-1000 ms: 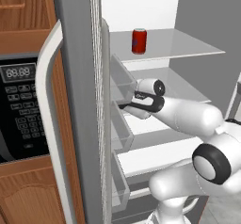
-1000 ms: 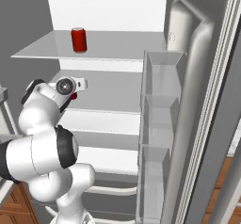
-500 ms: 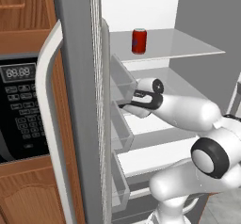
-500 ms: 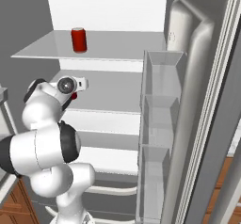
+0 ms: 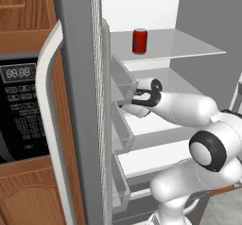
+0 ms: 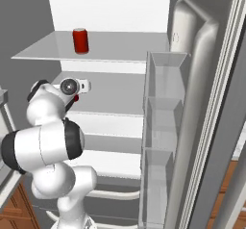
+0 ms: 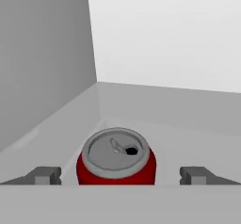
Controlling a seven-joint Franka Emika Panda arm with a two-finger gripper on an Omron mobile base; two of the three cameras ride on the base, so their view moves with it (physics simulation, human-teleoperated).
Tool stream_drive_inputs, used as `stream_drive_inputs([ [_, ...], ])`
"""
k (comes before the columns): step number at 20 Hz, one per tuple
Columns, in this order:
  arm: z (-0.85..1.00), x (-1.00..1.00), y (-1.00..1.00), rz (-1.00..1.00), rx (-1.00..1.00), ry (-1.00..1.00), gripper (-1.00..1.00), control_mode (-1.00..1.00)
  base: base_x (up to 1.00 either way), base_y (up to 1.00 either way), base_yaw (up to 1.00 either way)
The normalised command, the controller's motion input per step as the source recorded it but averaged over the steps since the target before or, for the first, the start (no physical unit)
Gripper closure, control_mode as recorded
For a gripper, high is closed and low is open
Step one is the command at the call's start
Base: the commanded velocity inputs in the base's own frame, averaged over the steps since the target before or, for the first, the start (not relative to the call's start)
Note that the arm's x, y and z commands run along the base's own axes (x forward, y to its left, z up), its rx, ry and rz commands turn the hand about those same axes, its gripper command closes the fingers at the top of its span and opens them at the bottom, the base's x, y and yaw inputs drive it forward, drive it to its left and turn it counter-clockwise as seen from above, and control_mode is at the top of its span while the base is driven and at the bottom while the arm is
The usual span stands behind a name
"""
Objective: Open the fridge, grab two sodas, and place both sodas inside the bowl with ice on the dining counter.
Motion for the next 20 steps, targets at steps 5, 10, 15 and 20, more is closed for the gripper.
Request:
stream_drive_inputs([
  [5, -0.14, 0.15, 0.10, 0.00, 0.00, 0.00, -1.00, -1.00, 0.00, 0.00, 0.00],
  [10, -0.18, 0.15, 0.14, 0.01, 0.00, 0.00, 1.00, -1.00, 0.00, 0.00, 0.00],
  [15, -0.09, 0.16, 0.01, 0.00, 0.00, 0.01, 1.00, -1.00, 0.00, 0.00, 0.00],
  [20, -0.02, 0.03, 0.00, 0.00, 0.00, 0.01, 1.00, -1.00, 0.00, 0.00, 0.00],
])
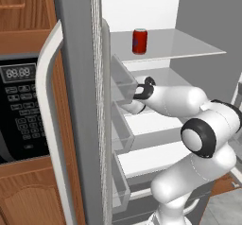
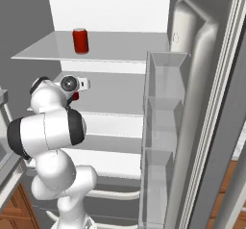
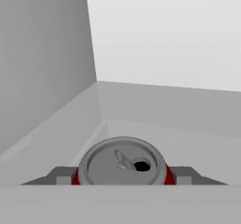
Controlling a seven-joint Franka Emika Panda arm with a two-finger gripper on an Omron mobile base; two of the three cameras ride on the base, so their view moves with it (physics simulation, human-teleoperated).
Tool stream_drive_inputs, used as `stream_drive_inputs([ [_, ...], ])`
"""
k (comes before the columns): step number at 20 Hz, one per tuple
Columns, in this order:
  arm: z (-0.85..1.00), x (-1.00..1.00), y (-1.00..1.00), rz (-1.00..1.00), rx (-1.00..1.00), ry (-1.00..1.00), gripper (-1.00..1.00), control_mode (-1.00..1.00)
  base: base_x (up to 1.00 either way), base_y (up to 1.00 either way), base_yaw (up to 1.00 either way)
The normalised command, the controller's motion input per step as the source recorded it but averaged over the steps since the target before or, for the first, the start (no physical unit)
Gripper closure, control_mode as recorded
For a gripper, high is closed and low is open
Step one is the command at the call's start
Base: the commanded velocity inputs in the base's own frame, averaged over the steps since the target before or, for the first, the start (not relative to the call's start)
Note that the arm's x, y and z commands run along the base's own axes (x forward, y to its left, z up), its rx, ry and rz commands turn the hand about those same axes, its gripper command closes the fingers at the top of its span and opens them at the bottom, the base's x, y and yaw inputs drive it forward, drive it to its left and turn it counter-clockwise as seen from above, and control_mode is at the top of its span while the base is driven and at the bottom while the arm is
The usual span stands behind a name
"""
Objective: Open the fridge, grab two sodas, and place both sodas inside the bowl with ice on the dining counter.
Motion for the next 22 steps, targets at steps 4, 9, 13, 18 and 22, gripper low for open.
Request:
stream_drive_inputs([
  [4, 0.00, 0.00, 0.00, 0.00, 0.00, 0.00, 1.00, -1.00, 0.00, 0.00, 0.00],
  [9, -0.05, -0.10, -0.02, 0.00, 0.00, -0.04, 1.00, -1.00, 0.00, 0.00, 0.00],
  [13, -0.18, -0.35, -0.07, 0.00, 0.02, -0.10, 1.00, -1.00, 0.00, 0.00, 0.00],
  [18, -0.07, -0.50, -0.10, 0.00, 0.04, -0.07, 1.00, -1.00, 0.00, 0.00, 0.00],
  [22, 0.21, -0.50, 0.00, 0.00, 0.00, 0.00, 1.00, -1.00, 0.00, 0.00, 0.00],
])
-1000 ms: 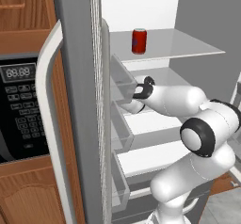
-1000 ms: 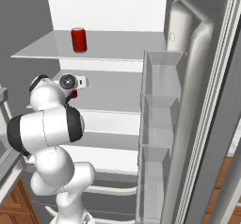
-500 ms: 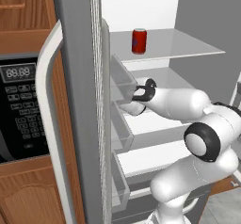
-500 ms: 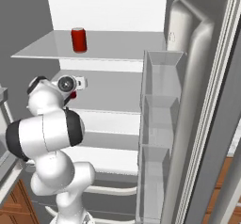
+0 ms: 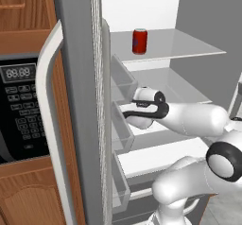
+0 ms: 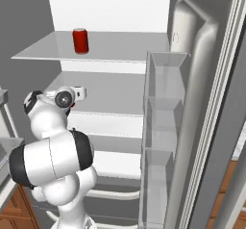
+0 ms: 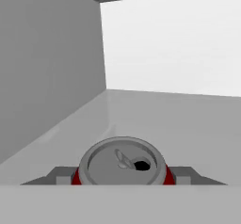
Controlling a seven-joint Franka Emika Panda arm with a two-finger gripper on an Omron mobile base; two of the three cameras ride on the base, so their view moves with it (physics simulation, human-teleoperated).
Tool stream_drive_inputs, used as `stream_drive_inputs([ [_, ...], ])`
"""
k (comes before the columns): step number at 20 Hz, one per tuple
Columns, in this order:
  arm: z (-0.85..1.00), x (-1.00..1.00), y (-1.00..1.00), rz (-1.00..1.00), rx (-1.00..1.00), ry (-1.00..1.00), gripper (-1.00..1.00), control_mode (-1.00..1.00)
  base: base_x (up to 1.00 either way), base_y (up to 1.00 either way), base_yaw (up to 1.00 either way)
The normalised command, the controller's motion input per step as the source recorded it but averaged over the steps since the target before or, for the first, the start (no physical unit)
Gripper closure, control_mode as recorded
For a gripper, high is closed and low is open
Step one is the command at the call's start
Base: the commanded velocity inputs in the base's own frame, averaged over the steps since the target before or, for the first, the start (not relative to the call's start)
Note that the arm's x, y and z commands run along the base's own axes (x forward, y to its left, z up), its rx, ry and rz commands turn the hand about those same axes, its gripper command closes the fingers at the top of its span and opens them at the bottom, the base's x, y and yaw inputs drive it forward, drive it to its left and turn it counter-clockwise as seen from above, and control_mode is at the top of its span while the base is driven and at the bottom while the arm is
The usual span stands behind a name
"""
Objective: Open the fridge, grab two sodas, and place both sodas inside the bowl with ice on the dining counter.
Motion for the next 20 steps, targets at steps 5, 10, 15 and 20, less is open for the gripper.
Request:
stream_drive_inputs([
  [5, 0.66, -0.26, -0.01, -0.03, 0.00, 0.12, 1.00, -1.00, 0.00, 0.00, 0.00],
  [10, 0.81, -0.19, -0.11, -0.08, 0.00, 0.25, 1.00, -1.00, 0.00, 0.00, 0.00],
  [15, 0.83, -0.33, -0.17, -0.12, 0.04, 0.34, 1.00, -1.00, 0.00, 0.00, 0.00],
  [20, 0.63, -0.49, -0.17, -0.12, 0.05, 0.27, 1.00, -1.00, 0.00, 0.00, 0.00],
])
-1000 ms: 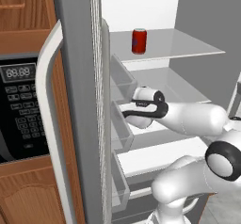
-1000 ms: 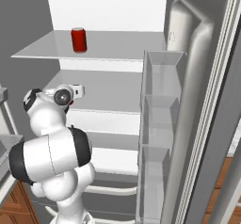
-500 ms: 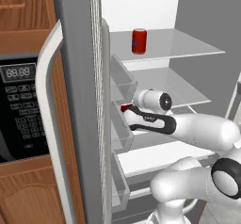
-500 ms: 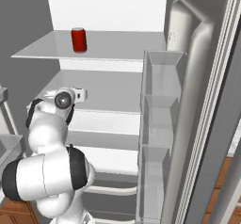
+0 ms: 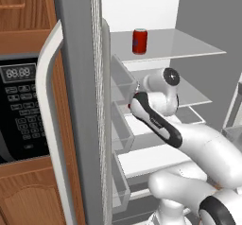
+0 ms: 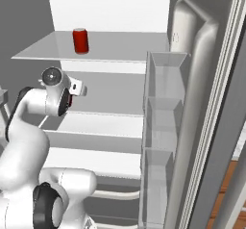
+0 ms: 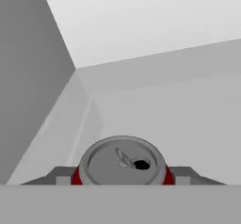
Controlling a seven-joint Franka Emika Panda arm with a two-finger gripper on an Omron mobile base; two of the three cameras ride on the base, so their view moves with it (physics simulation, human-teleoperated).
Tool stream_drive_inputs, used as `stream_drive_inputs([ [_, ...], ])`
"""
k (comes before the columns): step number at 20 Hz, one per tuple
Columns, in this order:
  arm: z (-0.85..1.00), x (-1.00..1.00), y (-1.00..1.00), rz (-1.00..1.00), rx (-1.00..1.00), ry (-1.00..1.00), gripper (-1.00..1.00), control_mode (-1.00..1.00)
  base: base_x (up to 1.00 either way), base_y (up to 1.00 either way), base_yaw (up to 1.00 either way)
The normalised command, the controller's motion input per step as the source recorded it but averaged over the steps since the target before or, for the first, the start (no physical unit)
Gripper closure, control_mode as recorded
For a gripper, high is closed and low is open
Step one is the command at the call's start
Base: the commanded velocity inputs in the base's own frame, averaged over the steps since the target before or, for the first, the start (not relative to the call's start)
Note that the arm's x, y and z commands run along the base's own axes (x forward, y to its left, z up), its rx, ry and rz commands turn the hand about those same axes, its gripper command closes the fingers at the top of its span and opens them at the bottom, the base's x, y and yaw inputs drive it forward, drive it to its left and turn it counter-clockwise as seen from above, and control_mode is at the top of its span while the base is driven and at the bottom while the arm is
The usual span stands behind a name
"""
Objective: Open the fridge, grab two sodas, and place both sodas inside the bowl with ice on the dining counter.
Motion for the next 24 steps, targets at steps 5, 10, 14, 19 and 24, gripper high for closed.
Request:
stream_drive_inputs([
  [5, 0.36, -0.74, -0.18, -0.11, 0.03, 0.10, 1.00, -1.00, 0.00, 0.00, 0.00],
  [10, 0.43, -0.68, -0.26, -0.08, 0.00, 0.00, 1.00, -1.00, 0.00, 0.00, 0.00],
  [14, 0.45, -0.71, -0.31, -0.05, 0.00, -0.07, 1.00, -1.00, 0.00, 0.00, 0.00],
  [19, 0.56, -0.68, -0.36, -0.04, -0.01, -0.10, 1.00, -1.00, 0.00, 0.00, 0.00],
  [24, 0.58, -0.67, -0.36, -0.03, 0.00, -0.08, 1.00, -1.00, 0.00, 0.00, 0.00],
])
